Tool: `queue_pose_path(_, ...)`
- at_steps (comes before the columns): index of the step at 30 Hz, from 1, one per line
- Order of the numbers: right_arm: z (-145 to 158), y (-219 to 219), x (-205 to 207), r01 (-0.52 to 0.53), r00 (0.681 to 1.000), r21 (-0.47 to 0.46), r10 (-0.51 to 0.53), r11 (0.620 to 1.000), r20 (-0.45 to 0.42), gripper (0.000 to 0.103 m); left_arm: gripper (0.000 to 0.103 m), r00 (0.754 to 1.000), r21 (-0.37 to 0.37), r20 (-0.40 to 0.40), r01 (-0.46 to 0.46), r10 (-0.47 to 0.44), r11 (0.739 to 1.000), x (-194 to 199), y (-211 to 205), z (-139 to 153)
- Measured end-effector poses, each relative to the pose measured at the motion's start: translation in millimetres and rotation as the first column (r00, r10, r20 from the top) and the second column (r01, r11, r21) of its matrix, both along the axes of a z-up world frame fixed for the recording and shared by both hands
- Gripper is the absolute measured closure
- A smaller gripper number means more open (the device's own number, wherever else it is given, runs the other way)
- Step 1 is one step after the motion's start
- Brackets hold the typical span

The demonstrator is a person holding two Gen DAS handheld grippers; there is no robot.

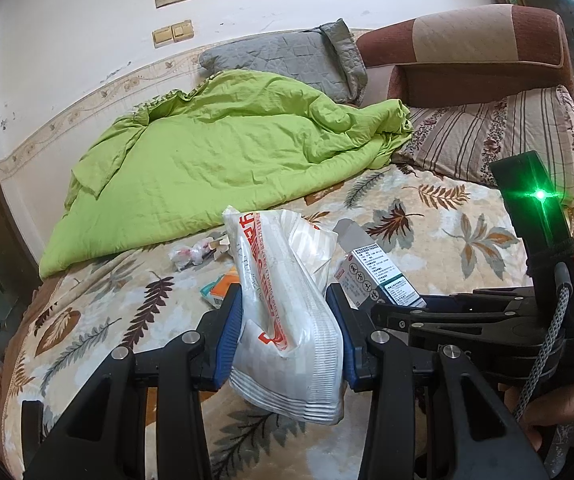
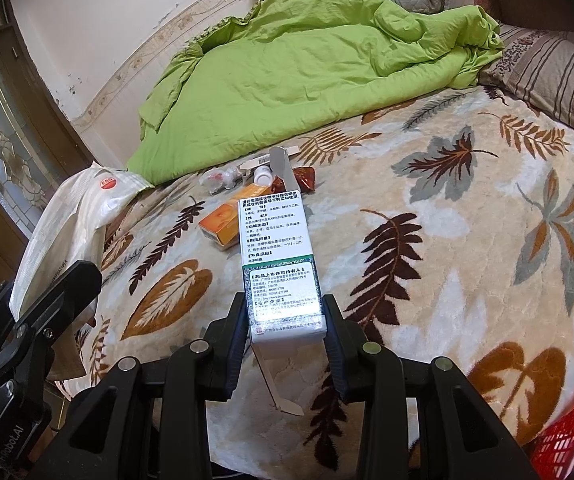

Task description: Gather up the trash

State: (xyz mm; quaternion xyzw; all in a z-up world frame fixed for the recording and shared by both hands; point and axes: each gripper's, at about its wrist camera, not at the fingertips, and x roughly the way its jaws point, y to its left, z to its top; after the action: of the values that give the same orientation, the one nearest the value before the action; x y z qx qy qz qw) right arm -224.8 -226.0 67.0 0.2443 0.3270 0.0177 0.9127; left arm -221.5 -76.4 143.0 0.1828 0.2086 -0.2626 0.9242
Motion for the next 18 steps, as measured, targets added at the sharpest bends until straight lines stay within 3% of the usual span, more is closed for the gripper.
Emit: queue_pose_path(18,-0.6,-2.6,-3.2,0.028,1.0,0.009,-0.028,1.0,-0.005,0.064,0.062,0.999,-0.003,-0.042,0.0,0.0,1.0,5.1,0.9,-10.1)
